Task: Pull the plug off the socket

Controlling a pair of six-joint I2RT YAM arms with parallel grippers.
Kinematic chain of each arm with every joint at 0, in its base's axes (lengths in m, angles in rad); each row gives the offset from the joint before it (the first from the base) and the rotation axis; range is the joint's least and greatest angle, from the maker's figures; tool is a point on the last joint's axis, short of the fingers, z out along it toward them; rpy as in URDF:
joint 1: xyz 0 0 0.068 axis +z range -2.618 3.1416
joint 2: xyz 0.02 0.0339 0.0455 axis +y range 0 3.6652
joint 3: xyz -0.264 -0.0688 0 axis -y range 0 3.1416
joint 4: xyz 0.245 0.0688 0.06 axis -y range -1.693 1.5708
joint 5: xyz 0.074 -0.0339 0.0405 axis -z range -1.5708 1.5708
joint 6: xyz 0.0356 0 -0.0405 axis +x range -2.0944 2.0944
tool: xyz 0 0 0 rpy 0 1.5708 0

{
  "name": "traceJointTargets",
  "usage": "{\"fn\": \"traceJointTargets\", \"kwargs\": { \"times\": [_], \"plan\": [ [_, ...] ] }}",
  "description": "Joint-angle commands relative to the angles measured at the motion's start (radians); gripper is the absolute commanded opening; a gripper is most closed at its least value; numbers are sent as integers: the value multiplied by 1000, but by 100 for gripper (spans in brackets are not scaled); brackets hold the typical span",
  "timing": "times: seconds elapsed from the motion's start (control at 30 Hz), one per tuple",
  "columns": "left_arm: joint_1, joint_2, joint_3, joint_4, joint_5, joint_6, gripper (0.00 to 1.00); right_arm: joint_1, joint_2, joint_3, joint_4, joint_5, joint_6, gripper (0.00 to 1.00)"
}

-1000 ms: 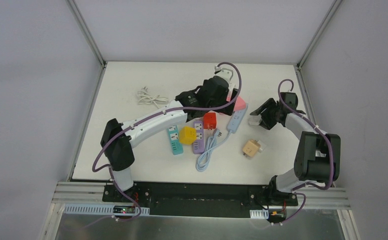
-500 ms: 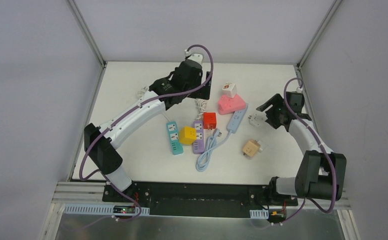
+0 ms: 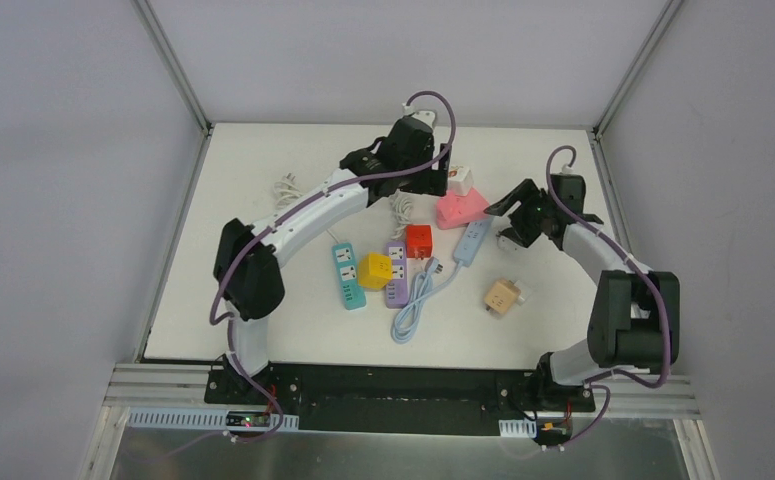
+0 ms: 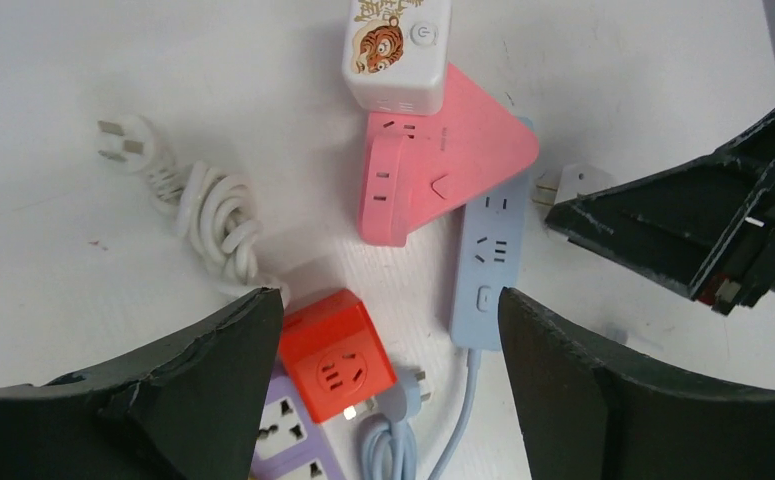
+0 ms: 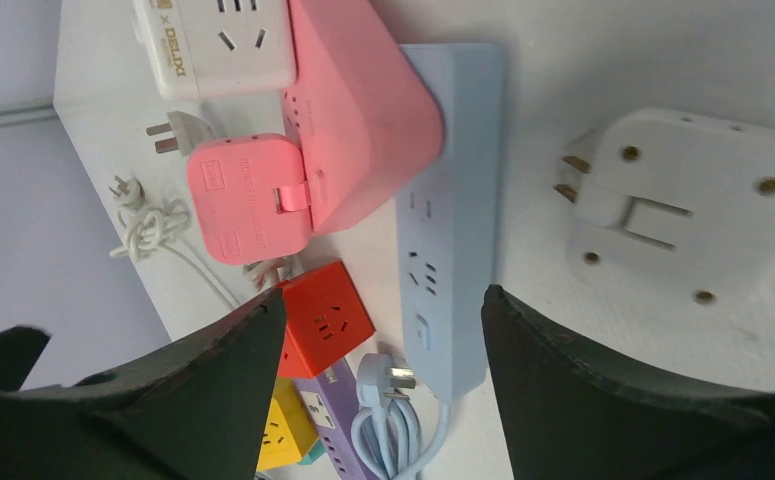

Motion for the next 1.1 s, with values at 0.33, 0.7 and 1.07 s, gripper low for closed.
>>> {"fn": "traceJointTargets", "kwargs": {
  "times": [0.33, 0.7, 1.07],
  "plan": [
    [47, 332, 242, 43, 121, -110, 73, 109, 221, 222, -85, 214, -83, 89],
    [53, 392, 249, 52, 188, -108, 58, 108, 325, 179, 95, 71, -15, 90],
    [71, 416, 256, 46, 270, -131, 33, 92, 353, 100, 163, 41, -21, 57]
  ]
}}
